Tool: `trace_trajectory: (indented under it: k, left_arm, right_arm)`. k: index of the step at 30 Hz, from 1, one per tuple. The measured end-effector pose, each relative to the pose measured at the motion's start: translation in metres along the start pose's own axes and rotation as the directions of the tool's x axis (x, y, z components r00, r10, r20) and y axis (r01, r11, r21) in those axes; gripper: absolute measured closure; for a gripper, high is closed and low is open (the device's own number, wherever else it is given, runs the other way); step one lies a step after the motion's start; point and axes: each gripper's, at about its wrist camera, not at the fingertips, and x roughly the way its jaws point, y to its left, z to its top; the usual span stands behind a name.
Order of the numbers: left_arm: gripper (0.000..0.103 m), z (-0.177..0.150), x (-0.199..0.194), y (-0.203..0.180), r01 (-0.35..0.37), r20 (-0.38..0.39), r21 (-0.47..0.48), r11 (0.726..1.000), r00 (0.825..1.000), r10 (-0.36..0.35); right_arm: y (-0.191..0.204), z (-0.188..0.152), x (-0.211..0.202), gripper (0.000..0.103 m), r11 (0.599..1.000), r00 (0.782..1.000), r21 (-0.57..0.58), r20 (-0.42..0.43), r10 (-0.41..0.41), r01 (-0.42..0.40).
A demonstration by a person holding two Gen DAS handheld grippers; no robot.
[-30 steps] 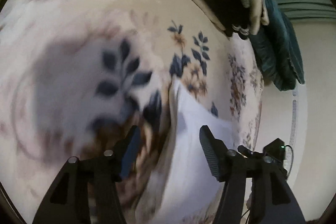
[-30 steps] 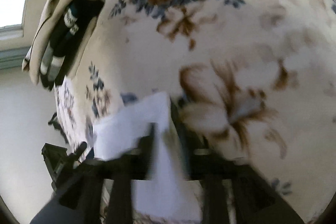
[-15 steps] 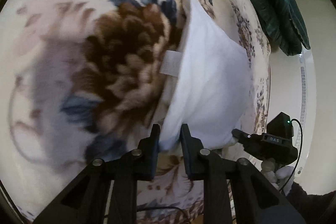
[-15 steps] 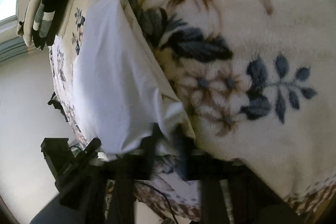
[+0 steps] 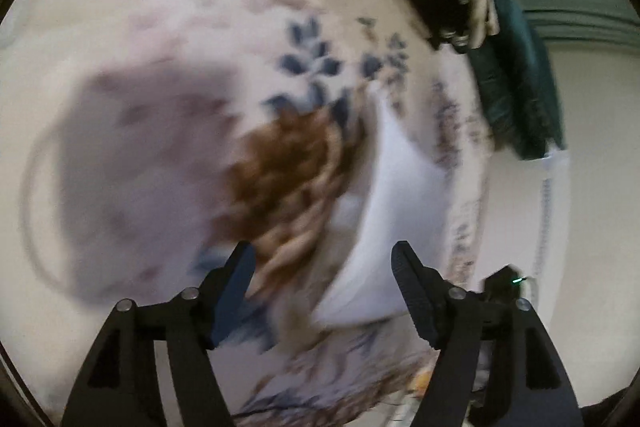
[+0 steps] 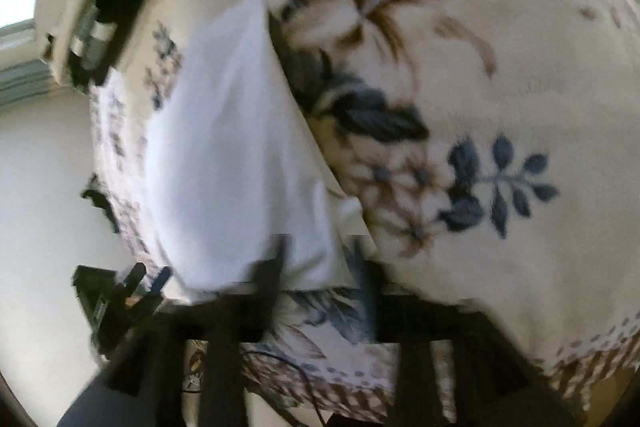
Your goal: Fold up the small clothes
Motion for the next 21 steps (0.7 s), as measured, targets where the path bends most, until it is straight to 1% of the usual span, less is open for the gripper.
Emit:
trace_trajectory:
  k: [1,2,4,6,7,8,9,10,11,15,17,18,19,20,21]
  left_arm:
    - [0.034,0.011,0.015,-0.003,0.036,-0.027,0.007,0.999,0.999,-0.036]
    - [0.034,0.019,0.025,-0.005,0.053,-0.049,0.02,0.998,0.997,-0.052]
    - [0.035,0.032,0.053,-0.013,0.073,-0.097,0.061,0.995,0.993,-0.067]
    - [0.034,0.04,0.077,-0.018,0.096,-0.157,0.09,0.991,0.984,-0.081]
    - [0.034,0.044,0.091,-0.021,0.118,-0.189,0.104,0.988,0.977,-0.097]
    - [0.034,0.046,0.1,-0.024,0.13,-0.211,0.11,0.985,0.972,-0.105]
    - [0.034,0.047,0.108,-0.026,0.136,-0.227,0.117,0.984,0.968,-0.107]
    - [0.034,0.048,0.113,-0.028,0.135,-0.234,0.122,0.983,0.967,-0.104]
    - [0.034,0.049,0.118,-0.031,0.142,-0.239,0.122,0.982,0.965,-0.11]
    - [0.034,0.049,0.126,-0.044,0.181,-0.232,0.125,0.976,0.961,-0.149]
    - [0.038,0.044,0.124,-0.052,0.146,-0.214,0.165,0.975,0.971,-0.109]
    - [0.058,0.04,0.124,-0.058,0.11,-0.199,0.202,0.973,0.978,-0.069]
    - [0.079,0.038,0.122,-0.059,0.071,-0.192,0.229,0.971,0.981,-0.026]
    - [0.081,0.037,0.121,-0.06,0.054,-0.192,0.239,0.97,0.981,-0.008]
    - [0.083,0.036,0.117,-0.062,0.051,-0.181,0.238,0.97,0.983,-0.007]
  right_arm:
    - [-0.001,0.004,-0.003,0.035,1.0,0.999,-0.001,0.019,0.029,-0.029]
    - [-0.004,0.01,-0.002,0.034,0.998,0.998,-0.011,0.018,0.063,-0.063]
    - [-0.01,0.022,0.006,0.034,0.993,0.993,-0.025,0.015,0.116,-0.115]
    - [-0.019,0.034,0.021,0.034,0.986,0.986,-0.018,-0.014,0.164,-0.165]
    - [-0.023,0.04,0.029,0.034,0.981,0.98,-0.005,-0.028,0.196,-0.196]
    - [-0.027,0.046,0.039,0.034,0.965,0.964,0.006,-0.049,0.263,-0.263]
    - [-0.027,0.051,0.045,0.034,0.953,0.951,0.005,-0.064,0.301,-0.302]
    - [-0.025,0.055,0.051,0.034,0.94,0.937,-0.008,-0.082,0.34,-0.341]
    - [-0.024,0.06,0.057,0.034,0.931,0.928,-0.018,-0.098,0.36,-0.364]
    - [-0.006,0.064,0.082,0.033,0.907,0.898,-0.024,-0.15,0.413,-0.421]
    - [0.001,0.063,0.09,0.035,0.9,0.891,-0.036,-0.162,0.423,-0.434]
    - [0.004,0.062,0.092,0.047,0.898,0.89,-0.043,-0.166,0.425,-0.437]
    - [0.004,0.06,0.093,0.058,0.897,0.888,-0.04,-0.166,0.429,-0.441]
    - [0.003,0.06,0.094,0.073,0.898,0.888,-0.032,-0.164,0.429,-0.439]
    - [0.001,0.059,0.093,0.077,0.898,0.889,-0.021,-0.154,0.432,-0.44]
